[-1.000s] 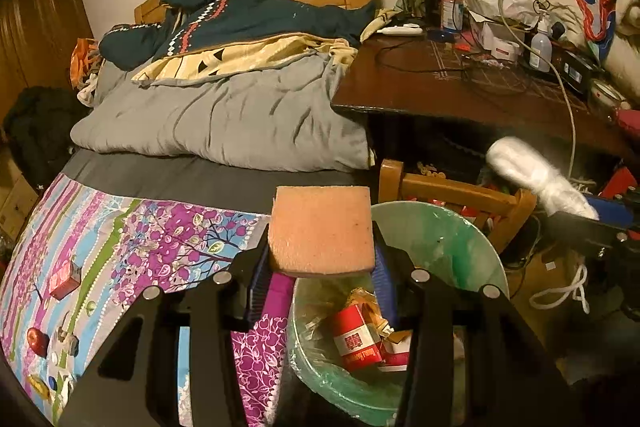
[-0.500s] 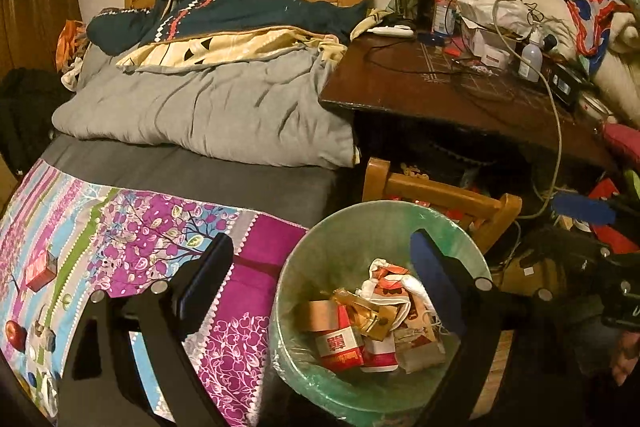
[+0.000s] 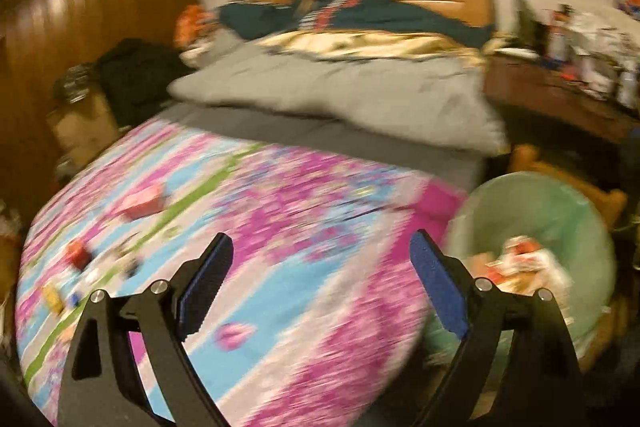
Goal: Collect trash
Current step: 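Move both open tools back over the trash on the quilt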
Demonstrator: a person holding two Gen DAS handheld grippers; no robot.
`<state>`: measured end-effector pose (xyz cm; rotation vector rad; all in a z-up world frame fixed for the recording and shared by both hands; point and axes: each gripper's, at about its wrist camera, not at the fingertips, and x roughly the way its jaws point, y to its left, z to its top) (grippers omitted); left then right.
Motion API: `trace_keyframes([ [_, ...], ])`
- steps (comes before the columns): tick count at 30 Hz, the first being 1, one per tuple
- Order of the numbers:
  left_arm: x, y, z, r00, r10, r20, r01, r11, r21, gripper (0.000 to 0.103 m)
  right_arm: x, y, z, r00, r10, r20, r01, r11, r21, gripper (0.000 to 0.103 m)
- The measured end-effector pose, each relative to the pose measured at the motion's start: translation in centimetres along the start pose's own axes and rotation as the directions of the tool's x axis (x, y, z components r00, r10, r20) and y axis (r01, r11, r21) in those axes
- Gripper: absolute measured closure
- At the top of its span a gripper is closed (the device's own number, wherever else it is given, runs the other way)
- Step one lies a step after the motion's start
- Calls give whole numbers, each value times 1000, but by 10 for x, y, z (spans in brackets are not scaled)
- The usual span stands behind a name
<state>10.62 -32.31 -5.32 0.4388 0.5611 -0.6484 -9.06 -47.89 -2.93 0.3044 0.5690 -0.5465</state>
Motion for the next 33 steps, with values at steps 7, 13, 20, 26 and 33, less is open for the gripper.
trace_keyframes([
  [7,-15,137,-80,970,206,-128,-229,951,-206,17,52,131,-1,971,225,-78,-237,945,-223,31],
  [13,-29,254,-153,900,347,-263,-420,852,-313,17,97,273,-21,889,399,-222,-457,761,-461,23],
  [20,-33,351,-193,883,351,-311,-441,848,-295,17,165,428,-47,734,505,-454,-674,461,-578,15],
  [26,-21,401,-209,925,230,-303,-310,917,-251,17,229,554,-53,609,464,-644,-773,165,-613,5],
  [33,16,429,-203,965,-25,-261,-9,991,-130,17,284,638,-74,620,274,-735,-751,-63,-657,5],
])
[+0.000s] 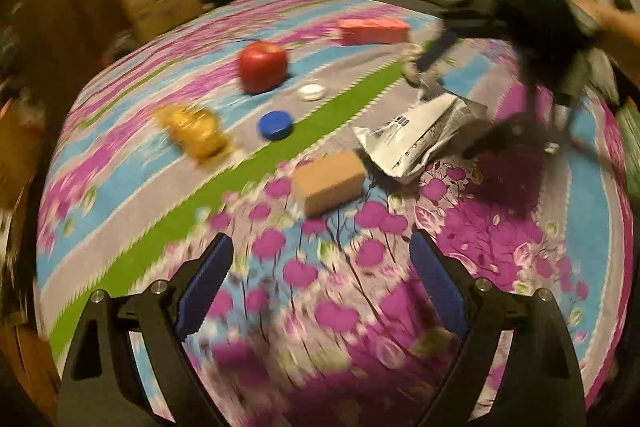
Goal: Collect trash
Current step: 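Move both open tools back over the trash on the quilt, then grasp the blue bottle cap with the left tool while the right grasps the white paper packet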
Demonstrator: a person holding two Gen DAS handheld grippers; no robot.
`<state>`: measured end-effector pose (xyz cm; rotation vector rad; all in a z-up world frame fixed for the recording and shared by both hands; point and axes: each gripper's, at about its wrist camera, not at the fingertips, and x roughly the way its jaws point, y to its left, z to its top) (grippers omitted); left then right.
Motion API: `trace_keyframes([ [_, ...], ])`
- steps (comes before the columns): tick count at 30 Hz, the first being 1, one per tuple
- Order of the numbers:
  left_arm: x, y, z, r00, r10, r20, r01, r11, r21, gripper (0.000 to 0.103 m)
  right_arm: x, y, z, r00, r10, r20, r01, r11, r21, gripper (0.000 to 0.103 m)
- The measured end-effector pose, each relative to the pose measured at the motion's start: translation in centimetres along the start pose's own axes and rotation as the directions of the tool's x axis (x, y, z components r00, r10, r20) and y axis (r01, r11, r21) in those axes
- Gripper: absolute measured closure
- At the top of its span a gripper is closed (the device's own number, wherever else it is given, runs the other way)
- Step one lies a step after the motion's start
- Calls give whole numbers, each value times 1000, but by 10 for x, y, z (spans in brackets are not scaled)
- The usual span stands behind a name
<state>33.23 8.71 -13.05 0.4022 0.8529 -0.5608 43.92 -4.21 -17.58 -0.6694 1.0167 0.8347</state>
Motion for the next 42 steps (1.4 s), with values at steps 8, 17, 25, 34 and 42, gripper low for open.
trace_keyframes([
  [8,34,24,50,988,-147,40,143,986,85,17,43,-15,-4,995,76,-64,-76,997,12,36],
  [17,88,58,103,995,-94,13,95,991,-97,17,-10,-4,-65,985,75,155,-124,932,340,62],
  [25,142,49,104,994,-9,-109,0,997,-83,33,-77,34,-117,943,82,321,-252,808,533,62],
  [34,134,44,95,994,49,-97,-57,995,-79,65,-105,60,-155,948,-43,315,-194,707,680,62],
  [42,16,33,100,992,61,112,-45,989,-140,65,-134,74,-160,937,-181,299,-109,660,743,62],
])
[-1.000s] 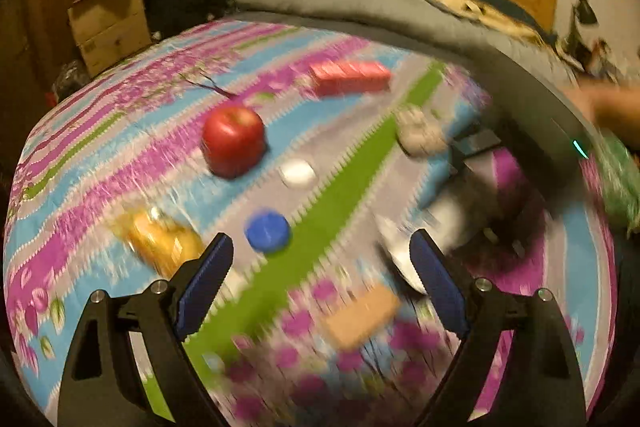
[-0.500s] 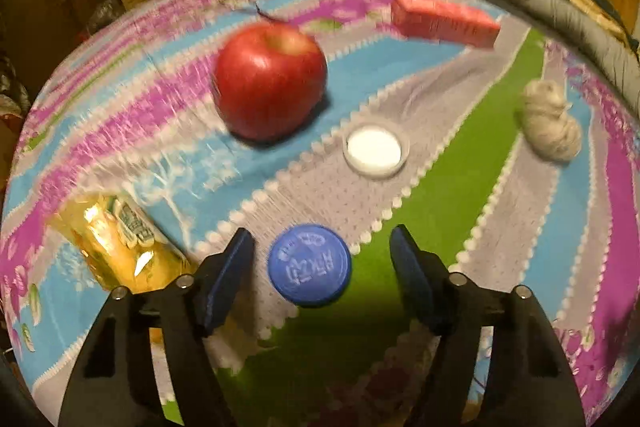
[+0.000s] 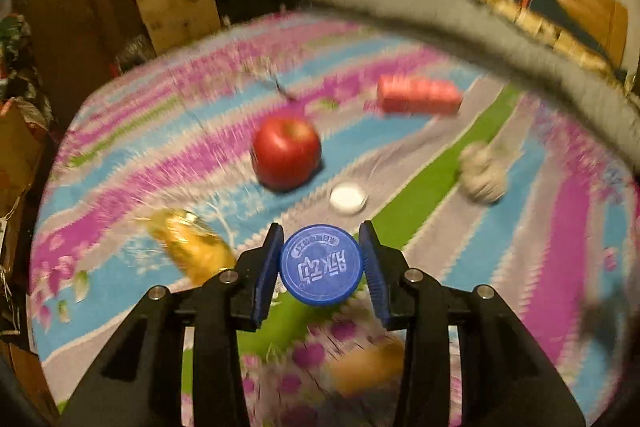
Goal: Collect trash
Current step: 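Grasp the blue bottle cap with the left tool while the right grasps the white paper packet, then carry the blue cap and white packet over the green bin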
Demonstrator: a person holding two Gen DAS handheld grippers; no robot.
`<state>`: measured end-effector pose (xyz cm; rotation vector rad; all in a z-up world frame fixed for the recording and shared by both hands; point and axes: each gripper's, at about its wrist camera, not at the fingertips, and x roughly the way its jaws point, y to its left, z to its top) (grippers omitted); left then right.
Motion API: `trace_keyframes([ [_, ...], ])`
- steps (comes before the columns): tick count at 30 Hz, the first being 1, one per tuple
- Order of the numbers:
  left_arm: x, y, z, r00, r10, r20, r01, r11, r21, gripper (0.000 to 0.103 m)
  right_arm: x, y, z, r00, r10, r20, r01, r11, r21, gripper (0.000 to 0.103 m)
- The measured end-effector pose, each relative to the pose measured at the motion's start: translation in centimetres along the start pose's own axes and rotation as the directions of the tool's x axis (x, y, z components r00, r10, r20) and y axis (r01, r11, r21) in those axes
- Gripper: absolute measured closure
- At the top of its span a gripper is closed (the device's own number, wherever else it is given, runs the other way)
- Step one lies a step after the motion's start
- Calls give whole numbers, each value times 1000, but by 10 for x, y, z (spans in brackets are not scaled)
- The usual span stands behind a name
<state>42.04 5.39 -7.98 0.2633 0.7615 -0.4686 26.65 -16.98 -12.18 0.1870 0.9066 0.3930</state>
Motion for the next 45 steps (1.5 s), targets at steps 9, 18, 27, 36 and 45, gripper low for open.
trace_keyframes([
  [9,-105,-43,-31,968,251,-4,-248,957,-153,65,-36,34,-9,999,-24,44,26,999,-26,62],
  [18,-149,-106,-49,948,319,-14,-312,915,-256,65,-89,73,-28,992,-70,101,76,995,-59,62],
  [27,-176,-178,-20,952,297,76,-277,940,-198,65,-176,67,-42,962,-162,219,165,986,4,62],
  [36,-186,-256,24,964,202,175,-186,977,-107,65,-284,10,-57,894,-326,308,287,943,167,62],
  [45,-177,-354,53,974,62,219,-75,996,50,65,-370,-65,-105,827,-476,300,355,855,379,62],
])
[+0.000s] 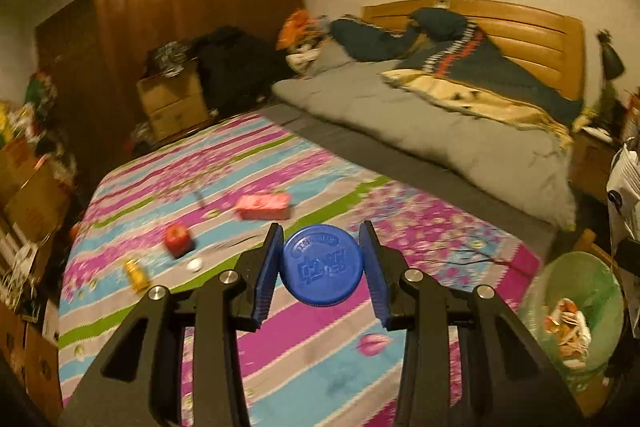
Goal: Collect trash
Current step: 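Carry the blue cap and white packet over the green bin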
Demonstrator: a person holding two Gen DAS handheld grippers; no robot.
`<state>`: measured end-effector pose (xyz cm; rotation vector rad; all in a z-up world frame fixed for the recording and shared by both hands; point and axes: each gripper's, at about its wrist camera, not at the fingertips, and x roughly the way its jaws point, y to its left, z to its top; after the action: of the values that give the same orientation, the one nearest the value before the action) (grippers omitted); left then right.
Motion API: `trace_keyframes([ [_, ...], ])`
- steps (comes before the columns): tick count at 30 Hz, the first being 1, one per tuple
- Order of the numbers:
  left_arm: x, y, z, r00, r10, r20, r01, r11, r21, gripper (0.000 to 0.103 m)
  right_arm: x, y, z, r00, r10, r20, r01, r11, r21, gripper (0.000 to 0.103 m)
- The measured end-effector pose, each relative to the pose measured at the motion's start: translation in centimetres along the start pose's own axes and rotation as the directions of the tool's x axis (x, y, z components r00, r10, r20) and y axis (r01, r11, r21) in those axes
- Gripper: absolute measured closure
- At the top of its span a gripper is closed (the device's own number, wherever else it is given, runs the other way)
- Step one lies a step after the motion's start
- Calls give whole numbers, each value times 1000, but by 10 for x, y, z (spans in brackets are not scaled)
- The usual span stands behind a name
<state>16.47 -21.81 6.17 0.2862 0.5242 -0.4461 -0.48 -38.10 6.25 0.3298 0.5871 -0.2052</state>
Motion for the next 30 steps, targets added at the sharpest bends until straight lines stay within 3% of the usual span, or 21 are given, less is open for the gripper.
trace_keyframes([
  [5,7,-58,10,996,-86,8,85,994,71,65,-25,-58,-4,996,-85,1,84,993,88,62],
  [12,16,-137,11,981,-195,-13,194,964,180,65,-50,-127,-16,978,-209,-11,208,963,174,62],
  [23,21,-242,3,941,-329,-84,338,886,318,65,-82,-202,-52,934,-347,-82,356,902,246,62],
  [30,24,-275,-8,905,-397,-153,426,837,343,65,-88,-231,-74,908,-391,-152,418,867,269,62],
])
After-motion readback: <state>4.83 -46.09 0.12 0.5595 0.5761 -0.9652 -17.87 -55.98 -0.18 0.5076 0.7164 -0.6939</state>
